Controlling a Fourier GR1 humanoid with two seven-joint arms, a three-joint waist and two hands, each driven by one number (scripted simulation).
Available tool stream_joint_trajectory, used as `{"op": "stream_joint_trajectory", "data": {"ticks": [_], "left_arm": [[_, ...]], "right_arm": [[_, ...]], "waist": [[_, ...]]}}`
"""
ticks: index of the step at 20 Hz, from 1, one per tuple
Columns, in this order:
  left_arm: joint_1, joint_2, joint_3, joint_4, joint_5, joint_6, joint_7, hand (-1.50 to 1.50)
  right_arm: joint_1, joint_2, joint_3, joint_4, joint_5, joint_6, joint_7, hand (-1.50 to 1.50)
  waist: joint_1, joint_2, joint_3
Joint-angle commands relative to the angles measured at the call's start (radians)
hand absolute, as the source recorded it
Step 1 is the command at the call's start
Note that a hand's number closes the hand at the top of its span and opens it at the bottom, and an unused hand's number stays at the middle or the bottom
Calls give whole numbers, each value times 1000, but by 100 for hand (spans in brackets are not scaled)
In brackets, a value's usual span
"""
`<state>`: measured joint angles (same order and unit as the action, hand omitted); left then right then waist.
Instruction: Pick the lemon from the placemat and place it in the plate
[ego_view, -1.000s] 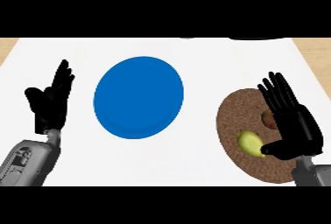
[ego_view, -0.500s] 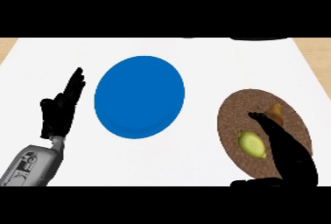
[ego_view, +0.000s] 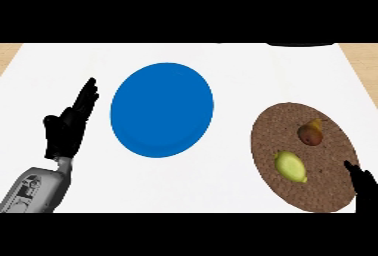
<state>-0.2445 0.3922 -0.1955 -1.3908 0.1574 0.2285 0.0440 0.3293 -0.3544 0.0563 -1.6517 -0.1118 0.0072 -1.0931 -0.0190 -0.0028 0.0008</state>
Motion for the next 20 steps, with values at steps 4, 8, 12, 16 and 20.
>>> {"op": "stream_joint_trajectory", "data": {"ticks": [4,8,12,16,20], "left_arm": [[1,-33,0,61,-27,0,-32,0],[-6,29,36,-66,-3,-35,58,0],[1,-37,7,-46,-56,-11,47,0],[25,-23,30,-85,-69,-53,71,0],[-14,-79,68,31,-93,-70,-2,0]], "right_arm": [[159,-181,-158,-35,102,-9,-12,-150],[211,-239,-162,-128,177,0,138,-150],[192,-247,-194,-187,219,6,252,-150],[91,-201,-159,-39,310,22,257,-150],[33,-201,-173,-88,329,96,353,-150]], "waist": [[-9,3,-2],[11,-1,-2],[11,1,-2],[19,2,-1],[15,3,-1]]}}
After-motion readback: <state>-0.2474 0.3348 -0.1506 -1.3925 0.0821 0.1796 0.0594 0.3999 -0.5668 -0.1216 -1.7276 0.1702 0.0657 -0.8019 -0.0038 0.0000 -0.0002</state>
